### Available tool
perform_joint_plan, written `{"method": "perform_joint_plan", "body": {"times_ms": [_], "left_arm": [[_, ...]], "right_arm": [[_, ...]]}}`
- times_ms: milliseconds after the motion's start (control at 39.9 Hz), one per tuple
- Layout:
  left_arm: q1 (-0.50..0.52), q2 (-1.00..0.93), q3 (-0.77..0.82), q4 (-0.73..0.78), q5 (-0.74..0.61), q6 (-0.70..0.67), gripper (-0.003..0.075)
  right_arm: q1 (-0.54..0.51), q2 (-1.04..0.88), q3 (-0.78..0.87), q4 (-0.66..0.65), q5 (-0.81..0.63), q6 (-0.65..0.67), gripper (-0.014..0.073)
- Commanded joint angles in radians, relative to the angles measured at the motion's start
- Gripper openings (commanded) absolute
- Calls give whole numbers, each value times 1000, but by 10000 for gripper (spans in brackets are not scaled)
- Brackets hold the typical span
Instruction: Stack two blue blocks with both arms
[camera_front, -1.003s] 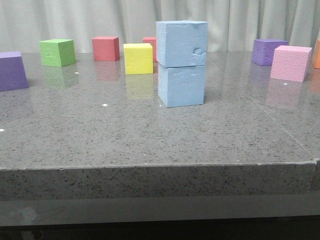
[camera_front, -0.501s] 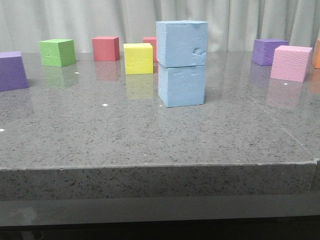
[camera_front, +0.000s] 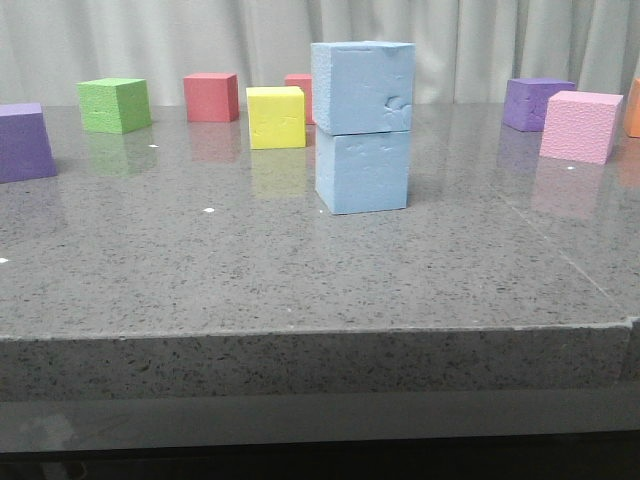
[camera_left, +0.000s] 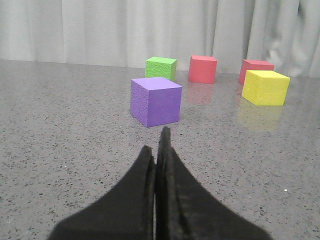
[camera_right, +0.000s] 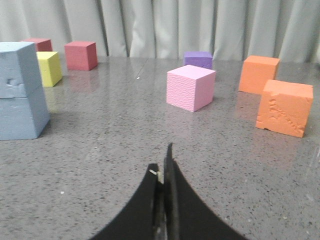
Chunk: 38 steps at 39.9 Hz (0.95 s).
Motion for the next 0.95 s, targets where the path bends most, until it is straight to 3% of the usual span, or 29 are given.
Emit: {"method": "perform_joint_plan", "body": {"times_ms": [0,927], "left_arm": [[3,-19,1,-8,-88,1,-19],[3,-19,1,-8,-88,1,-19]], "right_arm": [[-26,-30,42,0,-183,-9,-67],[-53,-30,37,0,-158,-9,-67]]}}
